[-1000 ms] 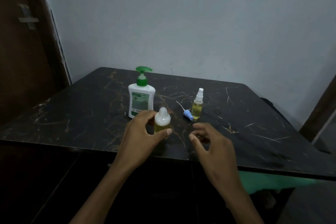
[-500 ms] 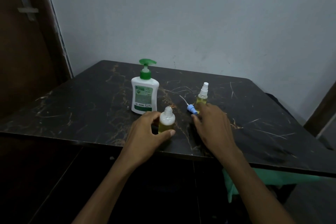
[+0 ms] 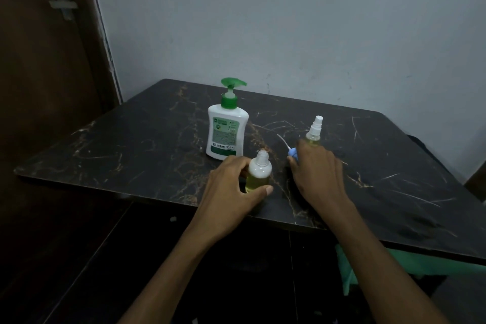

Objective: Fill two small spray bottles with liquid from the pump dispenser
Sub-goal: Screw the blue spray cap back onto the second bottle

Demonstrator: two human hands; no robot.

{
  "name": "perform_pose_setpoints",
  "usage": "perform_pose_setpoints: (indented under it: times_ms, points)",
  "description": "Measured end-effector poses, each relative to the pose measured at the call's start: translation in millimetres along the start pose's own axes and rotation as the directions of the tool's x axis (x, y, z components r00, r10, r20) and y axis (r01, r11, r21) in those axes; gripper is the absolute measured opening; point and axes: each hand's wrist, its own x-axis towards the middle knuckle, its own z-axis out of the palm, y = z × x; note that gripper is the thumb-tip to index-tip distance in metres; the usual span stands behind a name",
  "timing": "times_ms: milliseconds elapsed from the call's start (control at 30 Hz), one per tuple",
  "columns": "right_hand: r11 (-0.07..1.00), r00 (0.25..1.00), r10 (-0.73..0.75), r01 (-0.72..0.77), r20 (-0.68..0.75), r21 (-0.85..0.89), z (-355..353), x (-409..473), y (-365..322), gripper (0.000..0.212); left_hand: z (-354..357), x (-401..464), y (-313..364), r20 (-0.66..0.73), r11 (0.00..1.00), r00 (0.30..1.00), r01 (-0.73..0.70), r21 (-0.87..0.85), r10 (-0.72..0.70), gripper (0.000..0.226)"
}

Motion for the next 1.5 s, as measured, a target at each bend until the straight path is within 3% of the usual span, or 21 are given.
perform_pose_setpoints:
  times_ms: [567, 800, 1033, 1233, 1500]
  points:
    - [1.0, 0.996, 0.013, -0.013, 0.091, -0.004, -26, -38, 12, 0.031, 1, 0, -1, -0.015, 1.0, 1.0, 0.001, 0.005, -0.001, 0.04]
    - [0.98, 0.996, 0.046, -0.06, 0.079, 0.191, -52, -69, 31, 0.024, 2, 1, -3, -0.013, 1.0, 1.0, -0.01, 0.01, 0.011, 0.036]
    - [0.952, 0.997, -0.007, -0.015, 0.072, 0.305, -87, -78, 35, 0.019, 3, 0, -3, -0.027, 1.0, 1.0, -0.014, 0.001, 0.014, 0.033]
    - [0.786, 0.997, -0.032, -0.021, 0.074, 0.618, -129, -60, 26, 0.016, 3, 0, -2, -0.022, 1.0, 1.0, -0.009, -0.004, 0.009, 0.031]
    - [0.789, 0.979, -0.166, 0.204, -0.118, 0.58, -168, -24, 13, 0.012, 3, 2, -4, -0.03, 1.0, 0.999, -0.011, 0.006, 0.012, 0.034]
